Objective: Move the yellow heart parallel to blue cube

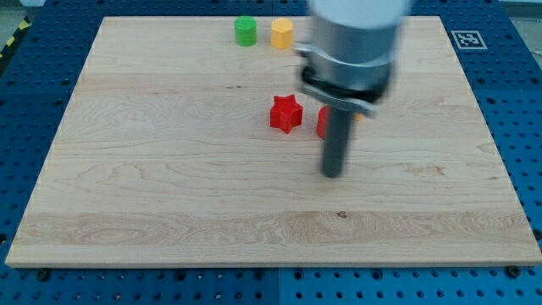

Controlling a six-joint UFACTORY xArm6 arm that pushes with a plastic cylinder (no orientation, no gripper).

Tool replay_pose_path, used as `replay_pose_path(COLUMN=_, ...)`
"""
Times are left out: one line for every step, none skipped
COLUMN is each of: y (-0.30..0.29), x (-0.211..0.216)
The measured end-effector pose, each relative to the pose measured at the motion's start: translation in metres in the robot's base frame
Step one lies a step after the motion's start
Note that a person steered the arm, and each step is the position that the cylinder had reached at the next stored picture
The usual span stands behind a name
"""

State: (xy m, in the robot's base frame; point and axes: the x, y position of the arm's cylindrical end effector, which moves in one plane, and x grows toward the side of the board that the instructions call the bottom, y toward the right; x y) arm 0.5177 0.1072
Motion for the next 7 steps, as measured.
replay_pose_path(y=0.068, x=-0.031)
replay_pose_path(y=0.072, x=-0.057)
replay_pose_path(y=0.060, x=-0.072)
replay_pose_path(y=0.028, x=-0.092)
replay_pose_path(y=0.000, x=-0.096)
replay_pose_path(y=-0.007, x=-0.110)
replay_pose_path(y=-0.013, x=-0.130)
